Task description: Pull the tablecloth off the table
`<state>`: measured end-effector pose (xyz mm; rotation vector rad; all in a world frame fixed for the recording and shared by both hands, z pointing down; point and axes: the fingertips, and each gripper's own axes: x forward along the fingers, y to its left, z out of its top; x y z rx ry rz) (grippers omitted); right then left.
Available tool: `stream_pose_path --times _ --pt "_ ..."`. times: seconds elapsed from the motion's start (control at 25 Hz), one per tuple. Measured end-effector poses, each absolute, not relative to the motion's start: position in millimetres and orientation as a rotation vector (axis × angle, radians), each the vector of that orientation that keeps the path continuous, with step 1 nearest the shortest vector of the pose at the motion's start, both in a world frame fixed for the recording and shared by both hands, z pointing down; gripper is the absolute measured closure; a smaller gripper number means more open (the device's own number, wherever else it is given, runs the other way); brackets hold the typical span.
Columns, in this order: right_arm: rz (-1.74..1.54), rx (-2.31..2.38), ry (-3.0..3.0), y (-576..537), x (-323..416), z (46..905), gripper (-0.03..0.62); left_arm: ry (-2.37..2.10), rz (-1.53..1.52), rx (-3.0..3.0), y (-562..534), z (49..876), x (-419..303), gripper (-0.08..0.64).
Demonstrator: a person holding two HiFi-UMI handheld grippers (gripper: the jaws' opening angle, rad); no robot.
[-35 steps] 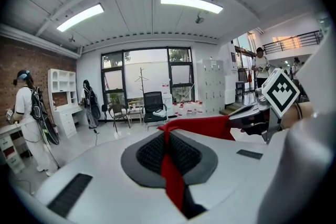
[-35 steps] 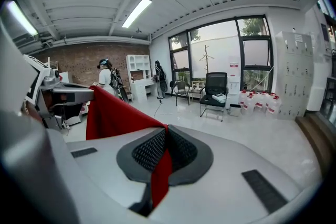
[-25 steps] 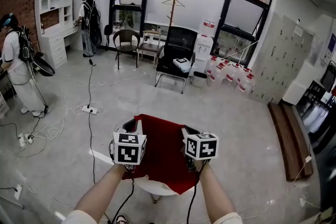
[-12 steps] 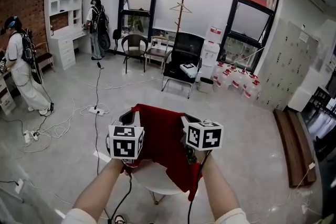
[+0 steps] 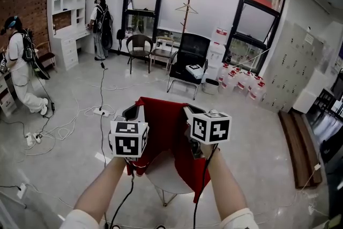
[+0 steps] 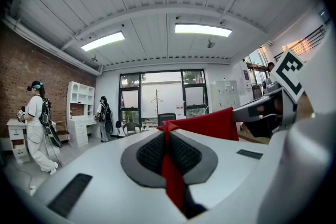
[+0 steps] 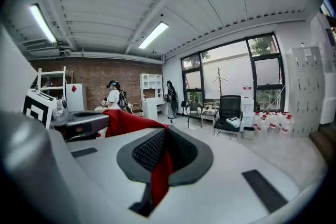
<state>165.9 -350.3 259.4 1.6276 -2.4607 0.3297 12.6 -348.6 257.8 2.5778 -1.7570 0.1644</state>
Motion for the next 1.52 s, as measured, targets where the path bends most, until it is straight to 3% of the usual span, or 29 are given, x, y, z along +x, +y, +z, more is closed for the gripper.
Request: stream_pose_path --times 0.72,1.52 --pt "0.473 1.668 -2.39 -316.2 -5.6 311.7 0.566 -1.564 0.239 2.663 -322.8 295.6 -117.7 0.541" --pt "0.494 1.326 -2.524 -291.9 -175.9 319.2 0.566 -1.759 0.193 2.47 -293.1 297.5 -254.6 0.541"
